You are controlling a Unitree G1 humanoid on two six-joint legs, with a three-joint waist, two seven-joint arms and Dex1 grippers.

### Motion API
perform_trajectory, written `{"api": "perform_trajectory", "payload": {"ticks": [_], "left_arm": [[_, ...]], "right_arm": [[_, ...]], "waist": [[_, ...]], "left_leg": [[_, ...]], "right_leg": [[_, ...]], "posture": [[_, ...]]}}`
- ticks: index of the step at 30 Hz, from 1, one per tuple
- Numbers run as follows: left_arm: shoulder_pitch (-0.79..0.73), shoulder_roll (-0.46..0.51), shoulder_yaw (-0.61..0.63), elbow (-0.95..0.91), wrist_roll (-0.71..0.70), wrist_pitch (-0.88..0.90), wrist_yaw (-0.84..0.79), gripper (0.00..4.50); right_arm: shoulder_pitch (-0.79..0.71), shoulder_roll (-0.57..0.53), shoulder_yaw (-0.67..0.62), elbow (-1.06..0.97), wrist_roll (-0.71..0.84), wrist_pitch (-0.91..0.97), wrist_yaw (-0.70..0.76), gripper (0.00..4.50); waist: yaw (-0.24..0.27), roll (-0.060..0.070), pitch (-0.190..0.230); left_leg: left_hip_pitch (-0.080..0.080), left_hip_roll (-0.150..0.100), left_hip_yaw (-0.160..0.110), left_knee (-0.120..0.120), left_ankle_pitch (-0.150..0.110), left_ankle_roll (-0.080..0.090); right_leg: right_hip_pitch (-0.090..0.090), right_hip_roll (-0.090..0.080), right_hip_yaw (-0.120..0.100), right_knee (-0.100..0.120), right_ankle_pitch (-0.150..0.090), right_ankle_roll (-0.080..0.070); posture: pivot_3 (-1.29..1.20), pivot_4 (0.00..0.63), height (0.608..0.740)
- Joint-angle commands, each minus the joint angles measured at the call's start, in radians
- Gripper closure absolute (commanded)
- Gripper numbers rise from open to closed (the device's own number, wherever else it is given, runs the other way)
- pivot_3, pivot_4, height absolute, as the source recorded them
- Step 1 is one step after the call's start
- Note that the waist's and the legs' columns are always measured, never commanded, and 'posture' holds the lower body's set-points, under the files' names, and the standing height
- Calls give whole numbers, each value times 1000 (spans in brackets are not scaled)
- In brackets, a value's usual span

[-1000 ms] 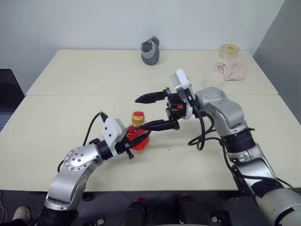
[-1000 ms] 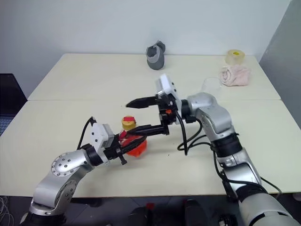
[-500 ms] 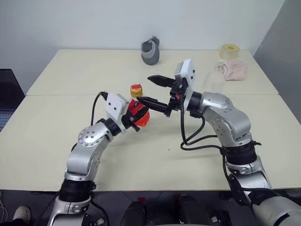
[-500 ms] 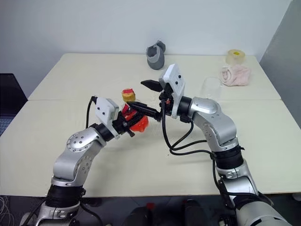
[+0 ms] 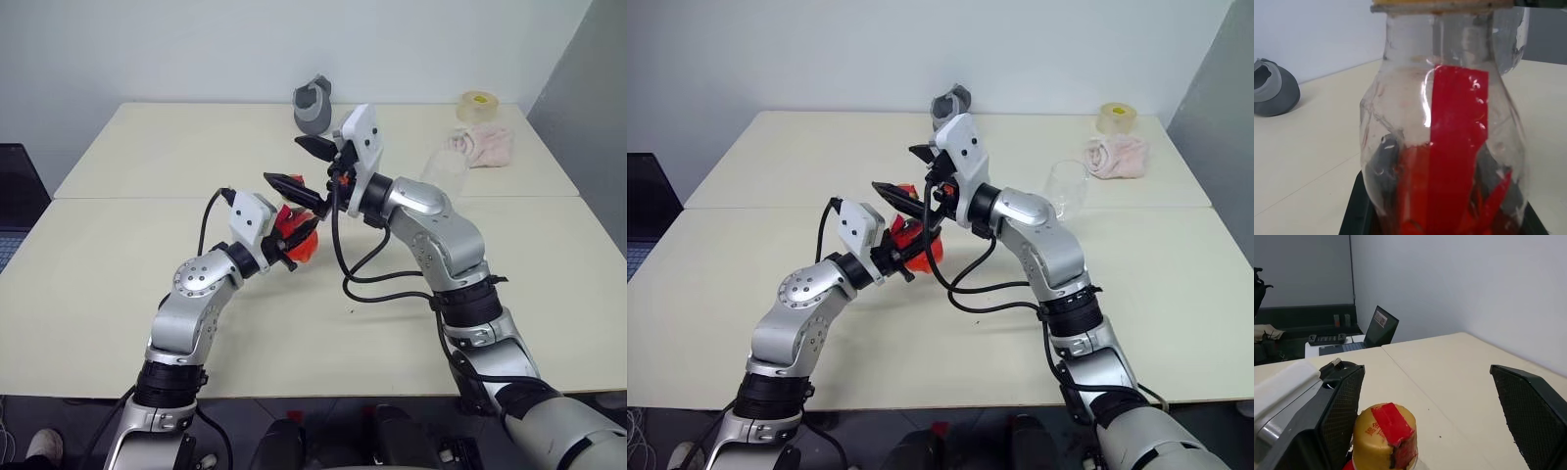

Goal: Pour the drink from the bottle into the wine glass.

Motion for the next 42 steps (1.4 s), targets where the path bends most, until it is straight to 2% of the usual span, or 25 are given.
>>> {"api": "perform_trajectory", "payload": {"ticks": [1, 6, 14, 18, 22, 27, 42], "left_arm": [[-24, -2, 15, -27, -2, -27, 1, 3188], [-15, 2, 20, -40, -6, -21, 4, 3188], [-14, 22, 39, -40, -15, -13, -2, 3188], [-18, 24, 46, -32, -14, -15, -8, 3188], [-33, 15, 40, -19, -8, -20, -11, 3188], [-48, 4, 33, -10, -4, -21, -10, 3188], [-37, 5, 34, -26, -3, -17, -11, 3188]], "right_arm": [[-23, -4, -12, -1, -17, -43, -5, 124], [-5, -44, -22, -6, -17, -49, 13, 124], [69, -253, -101, -35, 35, -38, 144, 124], [90, -299, -119, -67, 75, -12, 193, 124], [80, -253, -106, -112, 128, 24, 193, 124], [63, -150, -59, -120, 119, 19, 154, 124], [-60, -31, -36, 129, 11, -142, 115, 124]], "waist": [[0, 0, 0], [0, 0, 0], [10, 0, 0], [2, 0, 0], [-5, 0, 0], [-5, 0, 0], [-3, 0, 0]], "left_leg": [[0, 0, 0, 0, 0, 0], [0, 0, 0, 0, 0, 0], [-1, 0, 0, 1, -1, 1], [0, 0, 3, 0, -2, 4], [1, 0, 3, 0, -2, 4], [1, 0, 3, 0, -2, 3], [0, 0, 3, 0, 0, 0]], "right_leg": [[0, 0, 0, 0, 0, 0], [0, 0, 0, 0, 0, 0], [1, 0, 0, 0, 0, 0], [0, 0, 1, 0, 0, 0], [0, 1, 1, 0, 0, 0], [0, 1, 1, 1, 0, 0], [0, 0, 1, 0, 0, 0]], "posture": [[0, 150, 740], [0, 150, 740], [0, 150, 740], [0, 150, 740], [0, 150, 740], [0, 150, 740], [0, 150, 740]]}}
